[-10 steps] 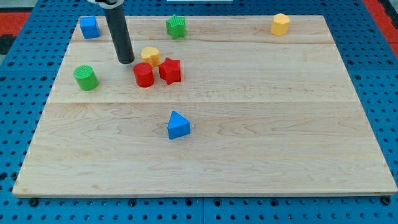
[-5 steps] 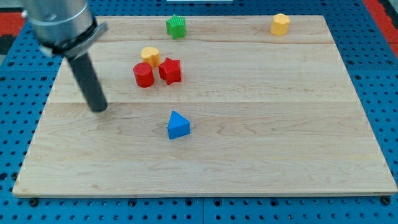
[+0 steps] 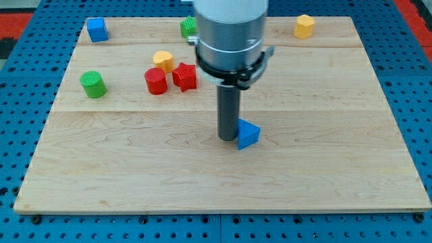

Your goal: Move the triangle on the center right side of the board

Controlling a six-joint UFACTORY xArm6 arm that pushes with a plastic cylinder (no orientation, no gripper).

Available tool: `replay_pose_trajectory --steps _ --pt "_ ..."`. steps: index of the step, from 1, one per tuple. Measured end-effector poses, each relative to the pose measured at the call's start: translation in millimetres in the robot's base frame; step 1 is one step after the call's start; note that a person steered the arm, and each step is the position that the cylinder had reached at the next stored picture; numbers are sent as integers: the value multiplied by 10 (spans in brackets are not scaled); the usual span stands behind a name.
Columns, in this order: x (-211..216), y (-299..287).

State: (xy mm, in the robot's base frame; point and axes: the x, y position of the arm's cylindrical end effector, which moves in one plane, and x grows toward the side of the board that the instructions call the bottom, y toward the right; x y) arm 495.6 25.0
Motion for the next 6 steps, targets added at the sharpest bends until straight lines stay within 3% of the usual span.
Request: replay_pose_trajectory --steps 1,2,4,6 --pt "121 -16" --pt "159 547" --pt "-297 1190" --pt "-482 722"
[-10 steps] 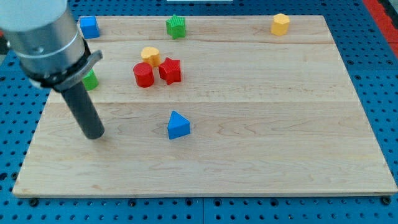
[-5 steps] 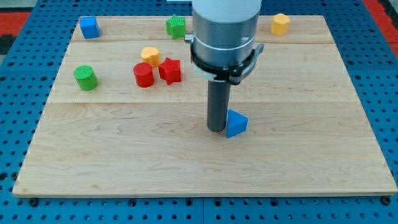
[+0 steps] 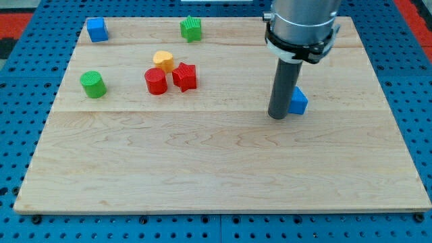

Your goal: Move the triangle on the center right side of the board

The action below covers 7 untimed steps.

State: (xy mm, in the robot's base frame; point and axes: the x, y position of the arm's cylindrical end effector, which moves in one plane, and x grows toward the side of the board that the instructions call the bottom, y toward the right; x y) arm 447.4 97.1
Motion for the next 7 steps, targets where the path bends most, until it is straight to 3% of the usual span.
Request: replay_pose_trajectory --steps 3,5,7 --pt "-415 15" --pt "-119 191" --pt "-118 595"
